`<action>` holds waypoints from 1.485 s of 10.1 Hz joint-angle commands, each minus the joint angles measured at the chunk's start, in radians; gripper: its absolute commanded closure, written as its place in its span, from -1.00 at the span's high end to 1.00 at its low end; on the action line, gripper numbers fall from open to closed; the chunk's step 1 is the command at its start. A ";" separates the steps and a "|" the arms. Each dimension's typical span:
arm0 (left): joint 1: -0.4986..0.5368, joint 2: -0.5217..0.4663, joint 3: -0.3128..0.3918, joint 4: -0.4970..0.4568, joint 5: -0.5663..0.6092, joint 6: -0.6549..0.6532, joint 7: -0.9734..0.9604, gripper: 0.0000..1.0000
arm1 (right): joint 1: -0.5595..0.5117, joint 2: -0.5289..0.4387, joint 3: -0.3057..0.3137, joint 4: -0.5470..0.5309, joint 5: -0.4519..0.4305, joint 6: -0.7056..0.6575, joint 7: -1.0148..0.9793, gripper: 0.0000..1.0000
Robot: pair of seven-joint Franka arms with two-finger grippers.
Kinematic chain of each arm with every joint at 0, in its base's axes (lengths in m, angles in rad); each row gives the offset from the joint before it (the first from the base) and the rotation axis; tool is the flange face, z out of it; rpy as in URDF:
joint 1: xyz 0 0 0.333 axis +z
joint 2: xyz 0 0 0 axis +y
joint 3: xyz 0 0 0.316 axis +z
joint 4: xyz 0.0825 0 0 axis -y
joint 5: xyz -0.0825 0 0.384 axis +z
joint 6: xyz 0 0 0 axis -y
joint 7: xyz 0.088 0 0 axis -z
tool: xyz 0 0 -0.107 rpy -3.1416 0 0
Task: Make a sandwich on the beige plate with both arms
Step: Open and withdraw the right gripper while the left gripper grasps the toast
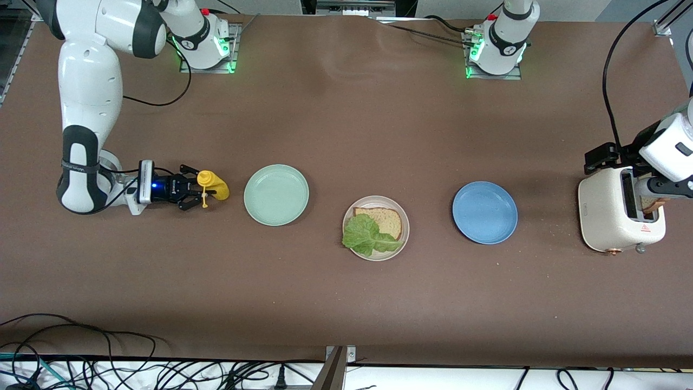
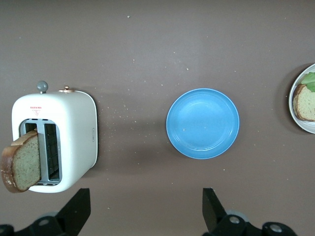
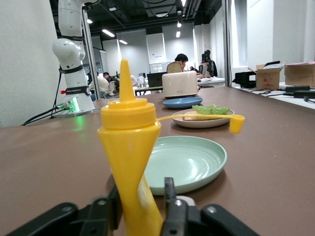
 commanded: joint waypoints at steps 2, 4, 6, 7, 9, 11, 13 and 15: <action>-0.002 0.003 0.000 0.015 0.012 0.000 0.000 1.00 | -0.020 -0.009 -0.012 0.032 0.013 -0.055 0.096 1.00; 0.002 0.003 0.003 0.013 0.029 0.000 0.002 1.00 | -0.022 -0.009 -0.092 0.067 -0.045 -0.123 0.168 1.00; 0.033 0.011 0.018 0.012 0.060 0.001 0.052 1.00 | -0.025 -0.009 -0.203 0.173 -0.124 -0.198 0.364 1.00; 0.060 0.022 0.018 0.012 0.102 0.001 0.121 1.00 | -0.046 -0.009 -0.222 0.216 -0.140 -0.239 0.485 1.00; 0.135 0.045 0.018 -0.004 0.109 0.003 0.218 1.00 | -0.063 -0.011 -0.244 0.332 -0.131 -0.295 0.744 1.00; 0.218 0.075 0.018 -0.037 0.104 0.047 0.343 1.00 | -0.062 -0.060 -0.244 0.389 -0.074 -0.296 1.038 1.00; 0.289 0.069 0.017 -0.175 0.104 0.228 0.390 1.00 | -0.053 -0.094 -0.253 0.467 -0.074 -0.289 1.276 1.00; 0.343 0.071 0.017 -0.263 0.106 0.357 0.460 1.00 | -0.049 -0.094 -0.270 0.522 -0.079 -0.284 1.406 1.00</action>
